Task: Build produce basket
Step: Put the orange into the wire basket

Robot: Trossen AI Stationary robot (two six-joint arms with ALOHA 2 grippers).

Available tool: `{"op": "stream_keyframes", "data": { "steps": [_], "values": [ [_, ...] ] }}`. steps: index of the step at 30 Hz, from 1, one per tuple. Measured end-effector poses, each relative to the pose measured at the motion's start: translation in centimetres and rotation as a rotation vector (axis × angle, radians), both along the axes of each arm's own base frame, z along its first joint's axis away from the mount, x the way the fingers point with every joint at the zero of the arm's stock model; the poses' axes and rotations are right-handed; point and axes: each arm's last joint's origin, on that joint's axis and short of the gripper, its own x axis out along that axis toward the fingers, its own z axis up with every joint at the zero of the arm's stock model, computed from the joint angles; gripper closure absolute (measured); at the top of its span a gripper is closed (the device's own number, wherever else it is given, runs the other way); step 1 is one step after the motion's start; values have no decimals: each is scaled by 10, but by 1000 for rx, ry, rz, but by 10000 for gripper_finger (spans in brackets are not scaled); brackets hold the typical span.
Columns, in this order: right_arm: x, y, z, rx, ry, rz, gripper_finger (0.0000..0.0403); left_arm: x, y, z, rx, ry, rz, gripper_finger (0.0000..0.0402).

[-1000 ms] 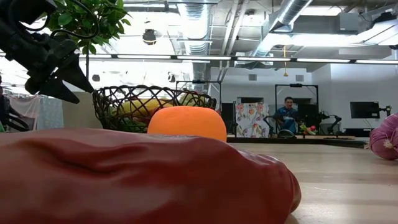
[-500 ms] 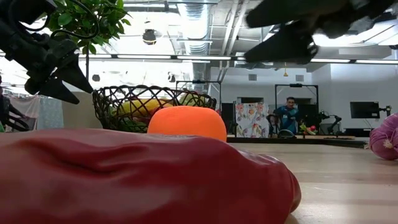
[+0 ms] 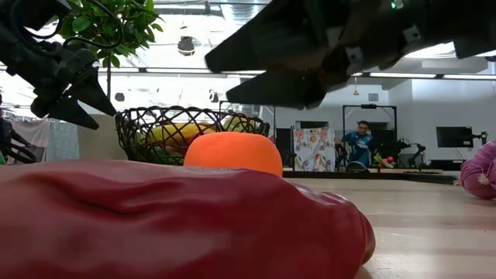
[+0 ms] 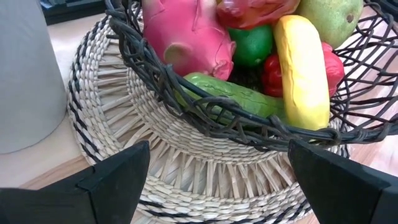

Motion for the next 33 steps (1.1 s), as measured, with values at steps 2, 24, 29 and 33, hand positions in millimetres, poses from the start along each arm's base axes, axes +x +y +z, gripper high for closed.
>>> {"op": "stream_keyframes", "data": {
  "steps": [2,24,29,33],
  "values": [
    [3,1,-5,-2,4,0,18,0,0,0,0,1,0,34],
    [4,-4,-1,8,1,-19,21,0,0,0,5,0,4,34],
    [4,-4,-1,8,2,-19,21,0,0,0,5,0,4,34],
    [4,-4,-1,8,2,-19,21,0,0,0,5,0,4,34]
  ]
}}
